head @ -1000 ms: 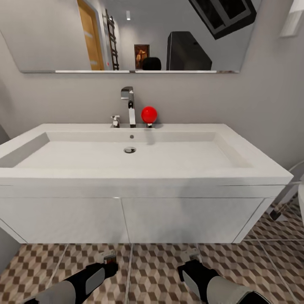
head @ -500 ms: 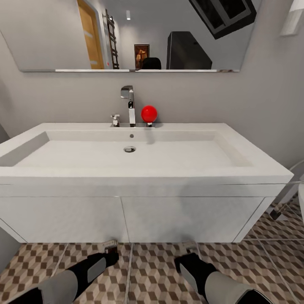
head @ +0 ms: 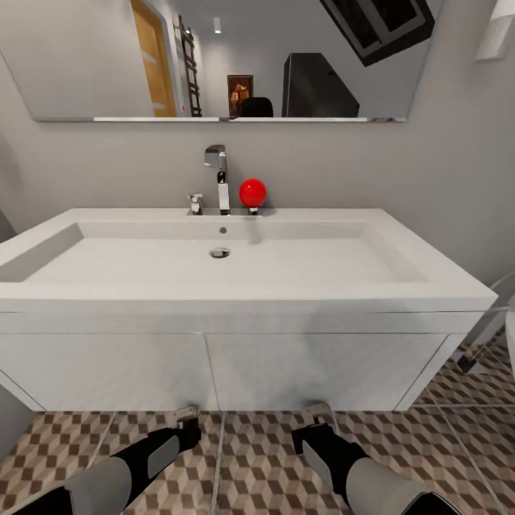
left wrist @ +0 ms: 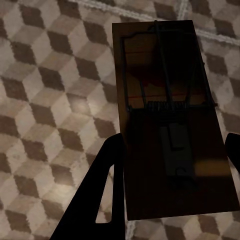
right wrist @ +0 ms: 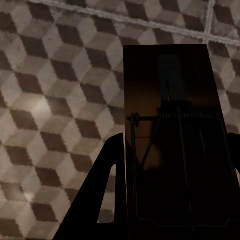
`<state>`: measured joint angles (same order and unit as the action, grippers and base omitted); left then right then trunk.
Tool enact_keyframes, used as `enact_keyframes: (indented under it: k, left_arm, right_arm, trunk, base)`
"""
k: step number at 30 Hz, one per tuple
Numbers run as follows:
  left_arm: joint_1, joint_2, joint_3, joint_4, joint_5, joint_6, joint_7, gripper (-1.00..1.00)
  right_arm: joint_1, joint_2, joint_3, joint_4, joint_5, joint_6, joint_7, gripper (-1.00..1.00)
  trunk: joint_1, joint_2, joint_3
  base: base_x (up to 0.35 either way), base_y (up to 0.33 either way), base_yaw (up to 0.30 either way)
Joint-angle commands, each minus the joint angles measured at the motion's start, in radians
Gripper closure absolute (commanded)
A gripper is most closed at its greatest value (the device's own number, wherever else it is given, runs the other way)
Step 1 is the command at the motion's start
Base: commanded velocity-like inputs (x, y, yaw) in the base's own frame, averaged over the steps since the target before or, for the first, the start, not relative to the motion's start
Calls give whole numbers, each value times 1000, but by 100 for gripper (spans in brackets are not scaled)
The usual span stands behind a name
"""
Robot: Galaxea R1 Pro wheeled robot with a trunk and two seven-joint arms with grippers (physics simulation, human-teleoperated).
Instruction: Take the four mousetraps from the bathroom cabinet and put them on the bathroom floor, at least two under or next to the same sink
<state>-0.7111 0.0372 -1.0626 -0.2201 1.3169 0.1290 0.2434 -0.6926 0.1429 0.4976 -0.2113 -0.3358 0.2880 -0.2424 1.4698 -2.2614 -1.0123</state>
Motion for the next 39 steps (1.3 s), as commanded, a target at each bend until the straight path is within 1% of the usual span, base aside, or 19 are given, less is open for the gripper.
enact_keyframes:
  k: [1, 11, 17, 31, 39]
  left_arm:
    - [-1, 2, 0, -4, 4, 1, 13, 100]
    - [-1, 3, 0, -4, 4, 1, 13, 100]
    - [-1, 3, 0, -4, 4, 1, 13, 100]
    - [-1, 3, 0, -4, 4, 1, 13, 100]
    - [-1, 3, 0, -4, 5, 1, 13, 100]
  right_arm:
    - [-4, 0, 21, -3, 15, 5, -5, 100]
    - [-4, -3, 21, -3, 15, 5, -5, 100]
    - [-4, -3, 20, -3, 14, 5, -5, 100]
    - [-4, -4, 19, -3, 14, 5, -5, 100]
    - [-4, -3, 19, -3, 9, 5, -5, 100]
  trunk:
    - [0, 0, -1]
    - [0, 0, -1]
    - [23, -42, -19]
    - [23, -42, -19]
    - [53, -98, -44]
  base:
    - [0, 0, 0]
    - [0, 0, 0]
    - [0, 0, 0]
    - [0, 0, 0]
    - [0, 0, 0]
